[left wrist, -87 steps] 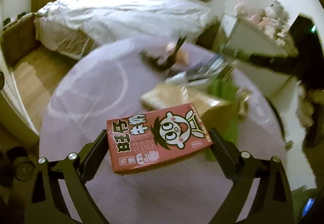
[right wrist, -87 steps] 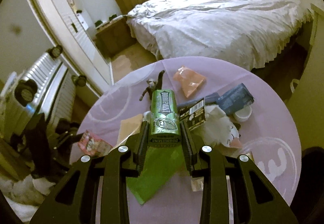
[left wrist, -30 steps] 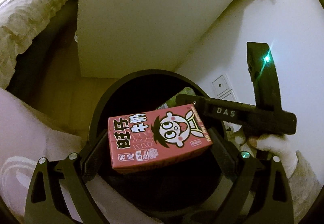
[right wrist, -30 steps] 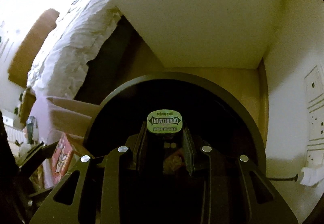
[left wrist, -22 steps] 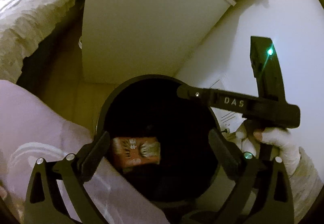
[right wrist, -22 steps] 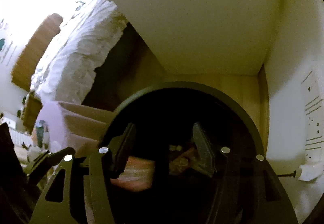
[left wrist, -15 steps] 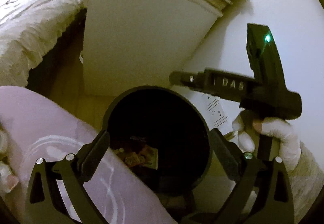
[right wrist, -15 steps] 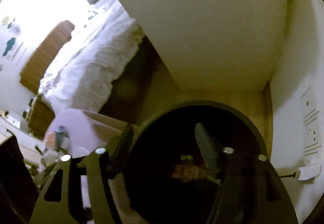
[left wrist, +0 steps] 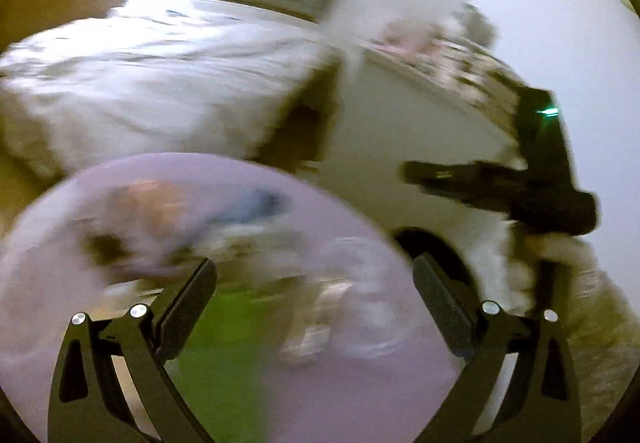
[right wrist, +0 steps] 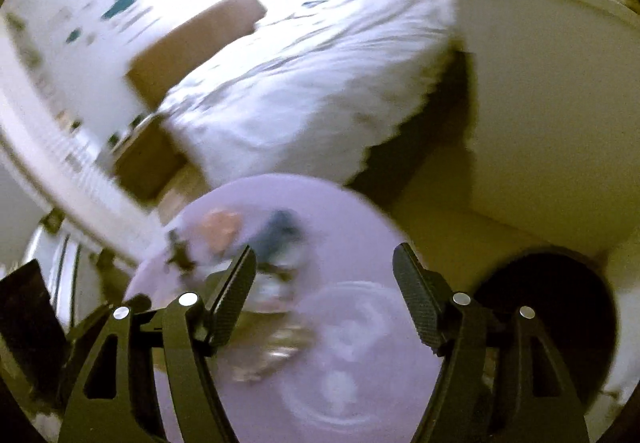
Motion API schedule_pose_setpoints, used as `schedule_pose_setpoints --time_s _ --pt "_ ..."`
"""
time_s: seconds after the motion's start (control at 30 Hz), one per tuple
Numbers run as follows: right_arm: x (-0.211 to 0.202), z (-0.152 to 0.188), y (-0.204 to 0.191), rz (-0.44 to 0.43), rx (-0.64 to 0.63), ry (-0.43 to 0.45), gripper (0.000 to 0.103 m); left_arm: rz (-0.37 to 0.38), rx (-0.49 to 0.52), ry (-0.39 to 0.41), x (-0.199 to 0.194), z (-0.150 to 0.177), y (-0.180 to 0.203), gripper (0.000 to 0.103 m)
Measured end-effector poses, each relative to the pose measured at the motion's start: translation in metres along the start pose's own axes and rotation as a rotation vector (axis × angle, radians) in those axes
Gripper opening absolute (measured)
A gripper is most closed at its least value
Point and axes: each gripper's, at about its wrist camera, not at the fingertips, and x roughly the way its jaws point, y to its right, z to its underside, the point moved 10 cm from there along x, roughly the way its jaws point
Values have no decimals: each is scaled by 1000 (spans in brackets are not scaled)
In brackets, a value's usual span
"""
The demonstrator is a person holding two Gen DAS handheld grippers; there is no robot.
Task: Collect trash
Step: 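Grasp the tan paper bag with the left gripper while the right grasps a small bottle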
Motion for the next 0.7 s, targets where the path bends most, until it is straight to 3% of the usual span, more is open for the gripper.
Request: schedule_pose_setpoints --time_s 0.13,0.27,0.4,0.53,0.6,0.7 --pt "35 -2 -78 -85 -116 -40 71 -150 -115 -16 -25 28 -76 97" --pt "76 5 -136 -146 -148 -98 71 -173 -252 -69 -33 59 -119 97" --pt "126 11 -172 -150 -153 -162 69 -156 -322 -93 -30 74 -124 97" --pt "173 19 -187 -93 -134 -230 63 -154 -354 -92 -27 79 -123 97" --pt "192 24 -185 -71 -122 -254 57 -158 -375 -99 -21 81 -126 97" --pt "206 35 -182 -71 -119 -284 38 -161 -422 -111 -12 86 -134 95"
